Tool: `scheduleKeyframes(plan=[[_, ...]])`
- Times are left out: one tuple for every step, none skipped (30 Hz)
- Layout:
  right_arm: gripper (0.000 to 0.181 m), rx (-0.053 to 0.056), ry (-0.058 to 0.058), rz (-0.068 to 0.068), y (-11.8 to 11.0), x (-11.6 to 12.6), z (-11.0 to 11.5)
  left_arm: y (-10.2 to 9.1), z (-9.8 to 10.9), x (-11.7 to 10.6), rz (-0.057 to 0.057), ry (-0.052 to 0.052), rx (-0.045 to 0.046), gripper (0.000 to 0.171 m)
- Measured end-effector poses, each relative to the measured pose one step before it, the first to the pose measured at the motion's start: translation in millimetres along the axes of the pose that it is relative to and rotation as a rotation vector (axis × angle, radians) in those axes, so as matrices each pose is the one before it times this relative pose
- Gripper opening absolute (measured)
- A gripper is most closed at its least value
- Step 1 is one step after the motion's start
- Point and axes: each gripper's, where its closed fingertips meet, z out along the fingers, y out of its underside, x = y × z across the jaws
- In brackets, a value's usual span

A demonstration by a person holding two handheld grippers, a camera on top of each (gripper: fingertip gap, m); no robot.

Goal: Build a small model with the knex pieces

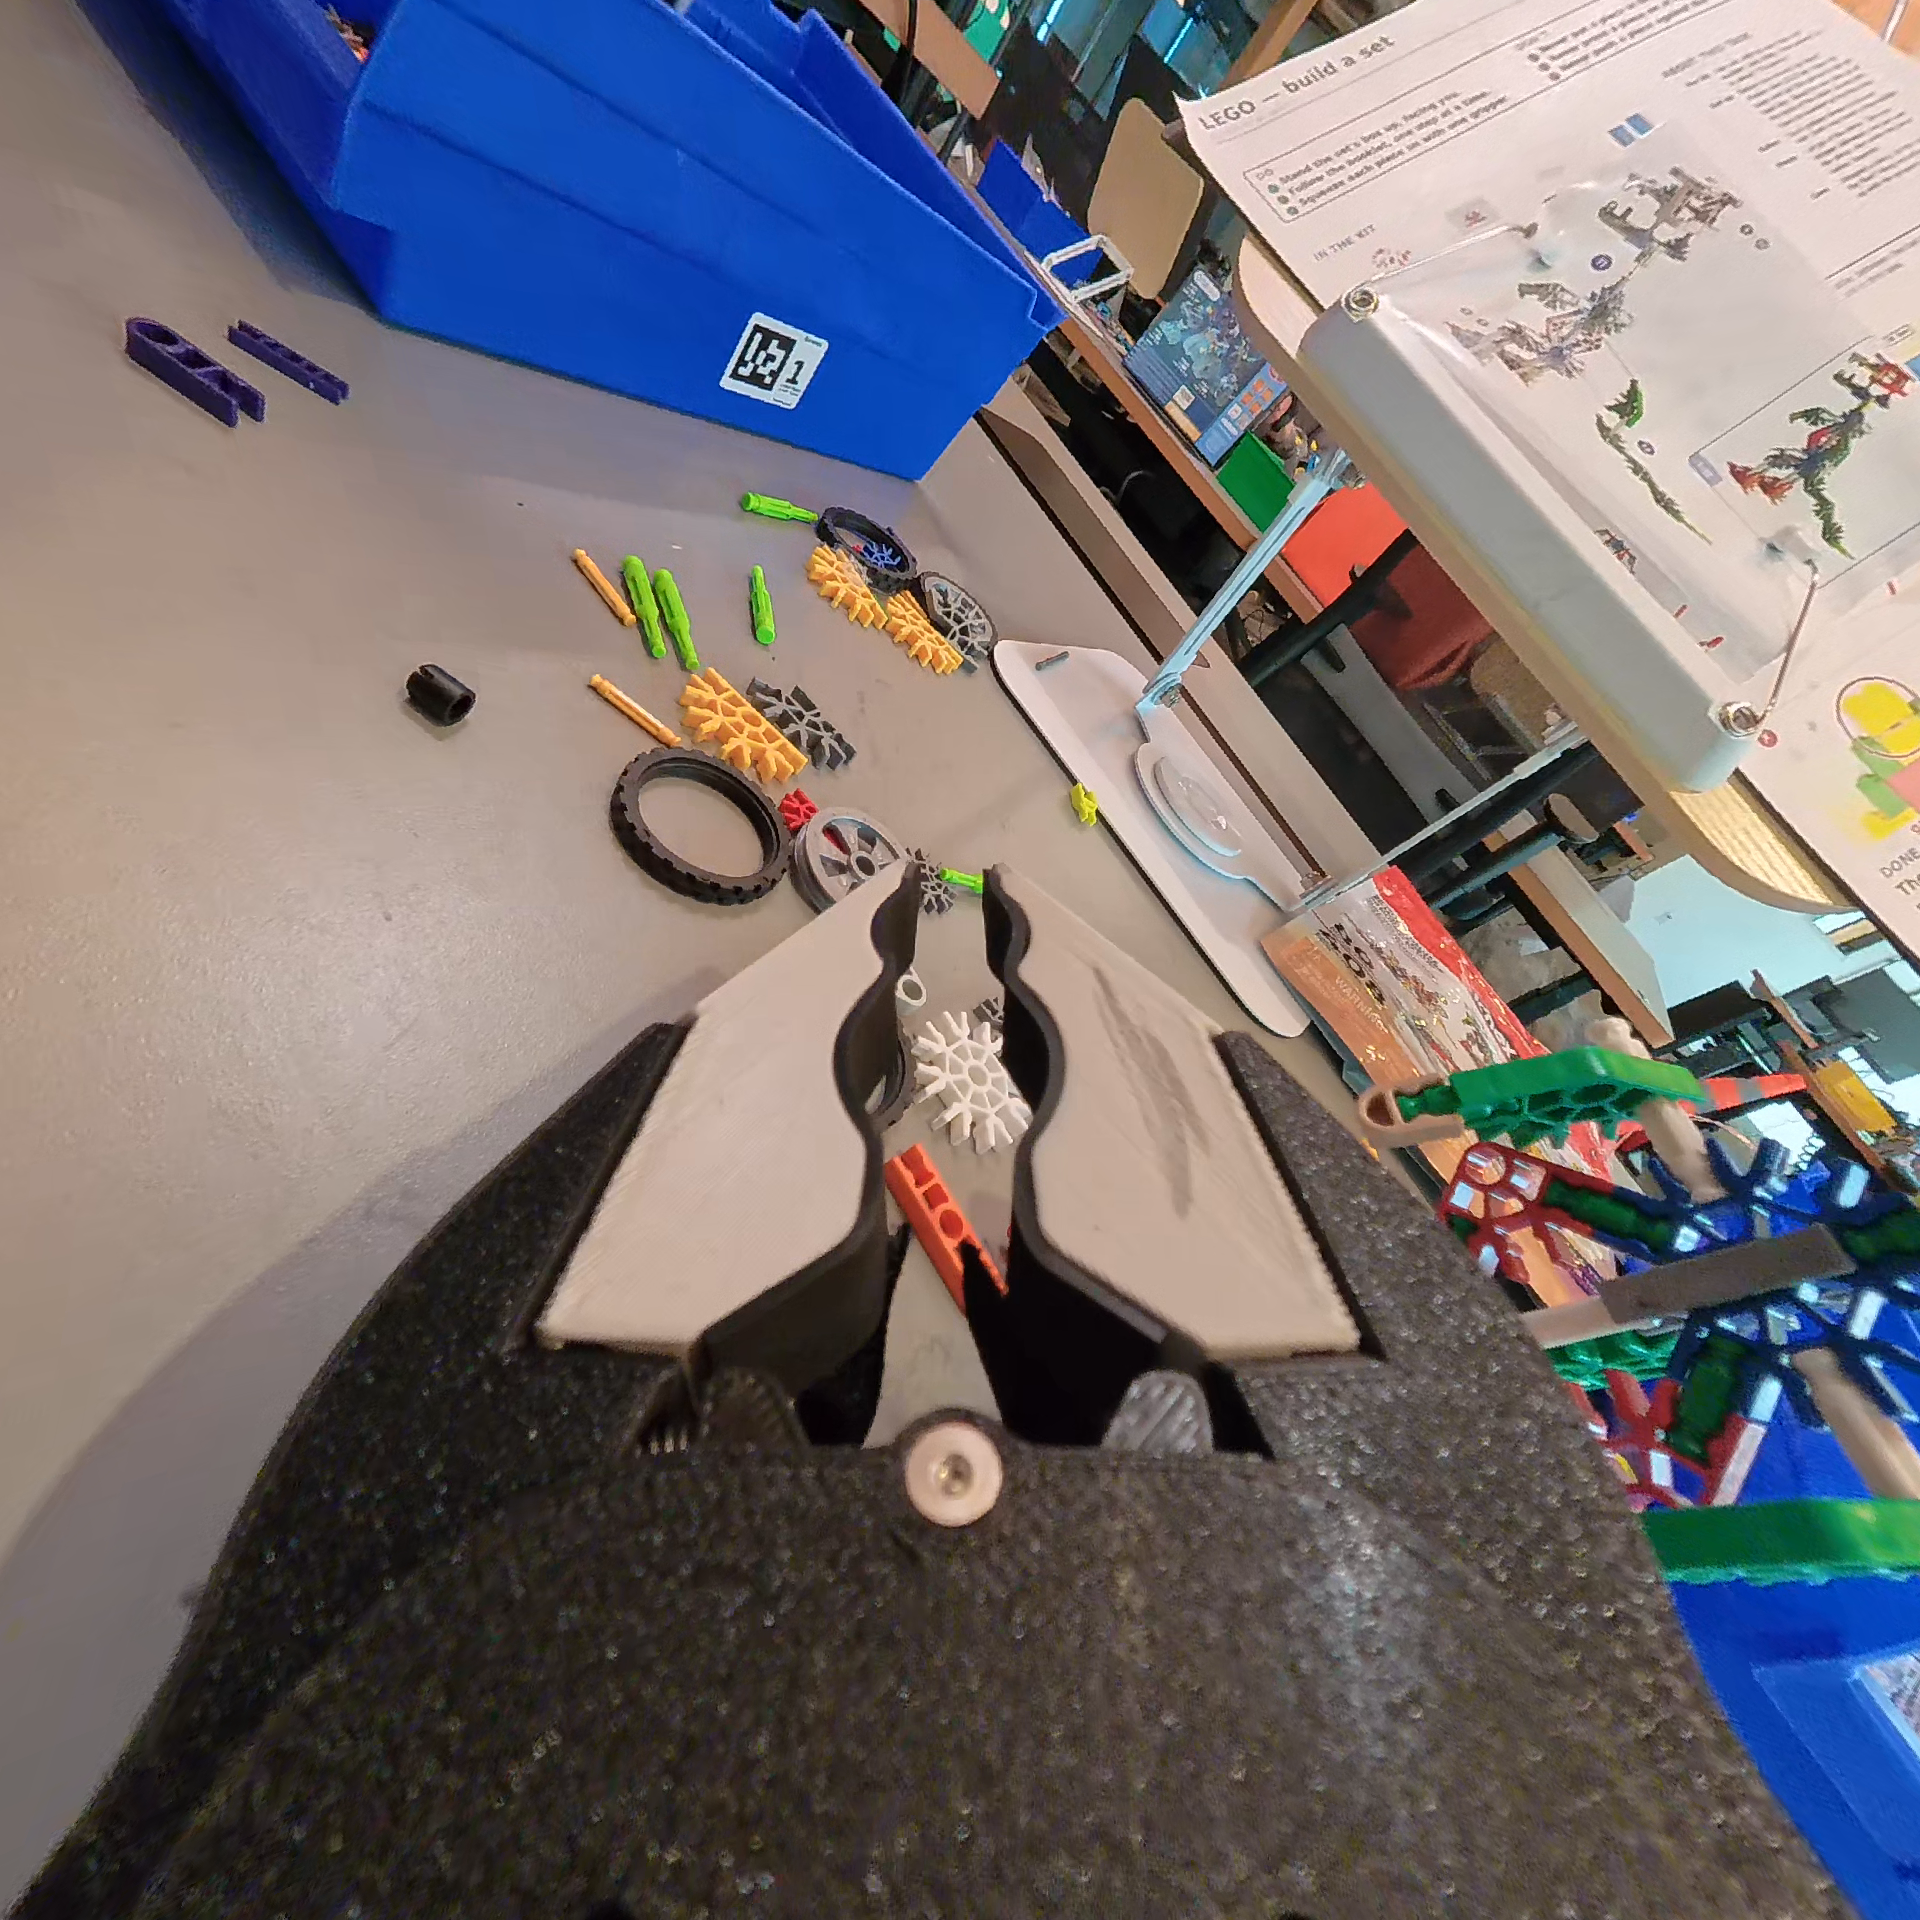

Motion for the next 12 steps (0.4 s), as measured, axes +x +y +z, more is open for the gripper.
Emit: scheduleKeyframes(plan=[[0.009, -0.0006, 0.0004, -0.0014, 0.10, -0.13, 0.03, 10.49, 7.79, 1.28, -0.0035, 0.0010, -0.04087, 0.051], [0.009, -0.0010, 0.0005, -0.0012, 0.09, -0.01, 0.10, 8.71, 7.57, -1.72, -0.0093, -0.0153, -0.03578, 0.059], [0.009, -0.0019, 0.0007, -0.0012, 0.26, -0.06, 0.16, 6.35, 6.85, -1.51, -0.0198, -0.0078, -0.02667, 0.066], [0.009, -0.0022, 0.0004, -0.0020, 0.26, -0.20, 0.31, 5.38, 6.41, 1.63, -0.0152, 0.0131, -0.02039, 0.072], [0.009, -0.0019, 0.0003, -0.0029, 0.23, -0.21, 0.12, 5.21, 6.44, 3.19, -0.0151, 0.0235, -0.01847, 0.081], [0.009, -0.0017, 0.0005, -0.0032, 0.18, -0.31, 0.21, 4.71, 6.37, 0.78, -0.0104, 0.0107, -0.01746, 0.087], [0.009, -0.0020, 0.0005, -0.0027, 0.20, -0.21, 0.20, 4.04, 5.94, -1.93, -0.0018, -0.0070, -0.01380, 0.090], [0.009, -0.0019, 0.0005, -0.0020, 0.20, -0.10, 0.12, 2.87, 5.73, -0.58, -0.0017, 0.0015, -0.00991, 0.091], [0.009, -0.0015, 0.0008, -0.0014, 0.20, -0.03, 0.18, 1.51, 5.17, 0.25, 0.0013, 0.0052, -0.00311, 0.091], [0.009, -0.0012, 0.0012, -0.0008, 0.12, 0.06, 0.09, 0.63, 4.65, -0.35, 0.0020, -0.0001, -0.00010, 0.091], [0.009, -0.0014, 0.0011, -0.0008, 0.14, 0.05, 0.08, 0.54, 4.49, -0.86, 0.0012, -0.0047, -0.00195, 0.087], [0.009, -0.0014, 0.0006, -0.0013, 0.18, -0.06, 0.19, 0.31, 4.14, -2.30, 0.0021, -0.0177, -0.00325, 0.088]])
